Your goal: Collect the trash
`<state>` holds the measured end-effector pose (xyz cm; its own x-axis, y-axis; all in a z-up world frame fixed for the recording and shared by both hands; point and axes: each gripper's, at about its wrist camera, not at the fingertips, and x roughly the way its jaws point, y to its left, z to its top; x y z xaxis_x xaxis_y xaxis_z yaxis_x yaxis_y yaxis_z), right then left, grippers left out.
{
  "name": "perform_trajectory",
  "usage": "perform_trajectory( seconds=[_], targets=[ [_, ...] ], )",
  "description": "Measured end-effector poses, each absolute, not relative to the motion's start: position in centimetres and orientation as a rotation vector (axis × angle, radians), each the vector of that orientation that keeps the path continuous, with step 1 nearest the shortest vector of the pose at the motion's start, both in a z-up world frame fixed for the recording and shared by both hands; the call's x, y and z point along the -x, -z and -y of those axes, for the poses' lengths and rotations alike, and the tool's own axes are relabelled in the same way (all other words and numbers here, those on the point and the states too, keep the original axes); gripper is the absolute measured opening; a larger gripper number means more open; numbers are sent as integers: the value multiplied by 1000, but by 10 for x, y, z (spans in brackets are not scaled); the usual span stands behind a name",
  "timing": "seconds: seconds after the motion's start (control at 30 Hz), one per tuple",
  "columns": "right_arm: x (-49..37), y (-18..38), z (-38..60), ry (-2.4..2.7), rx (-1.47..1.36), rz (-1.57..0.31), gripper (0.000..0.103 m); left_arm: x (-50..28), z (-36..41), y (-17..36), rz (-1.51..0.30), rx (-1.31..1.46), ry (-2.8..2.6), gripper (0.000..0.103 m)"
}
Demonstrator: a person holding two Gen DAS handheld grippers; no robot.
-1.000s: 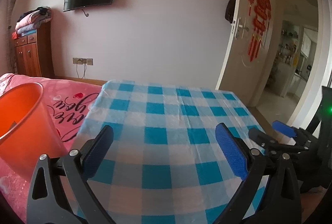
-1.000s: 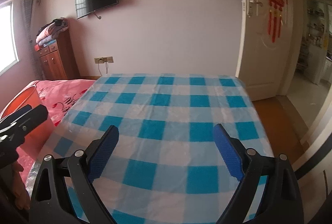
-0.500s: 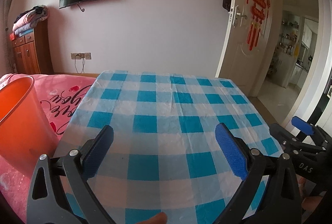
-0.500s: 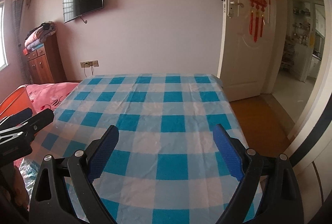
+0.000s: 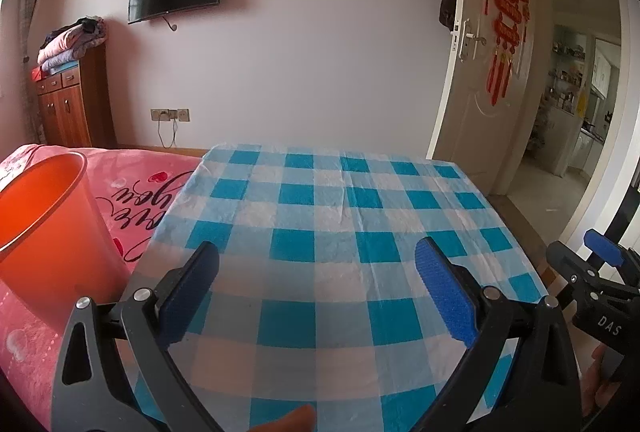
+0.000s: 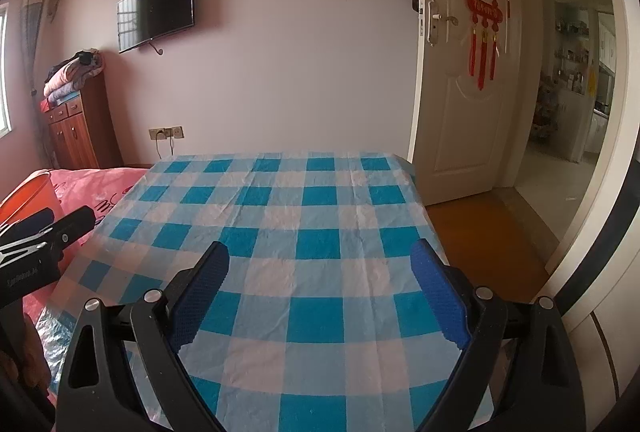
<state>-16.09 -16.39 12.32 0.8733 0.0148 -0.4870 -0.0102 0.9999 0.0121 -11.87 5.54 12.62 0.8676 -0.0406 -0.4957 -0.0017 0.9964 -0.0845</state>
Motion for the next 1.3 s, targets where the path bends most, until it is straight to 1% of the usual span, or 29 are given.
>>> perform_trajectory(
  seconds=[1.3],
  targets=[
    [155,-115,168,-17,-18,-529,91,109,-48,-117,-545,66,3,99]
  ],
)
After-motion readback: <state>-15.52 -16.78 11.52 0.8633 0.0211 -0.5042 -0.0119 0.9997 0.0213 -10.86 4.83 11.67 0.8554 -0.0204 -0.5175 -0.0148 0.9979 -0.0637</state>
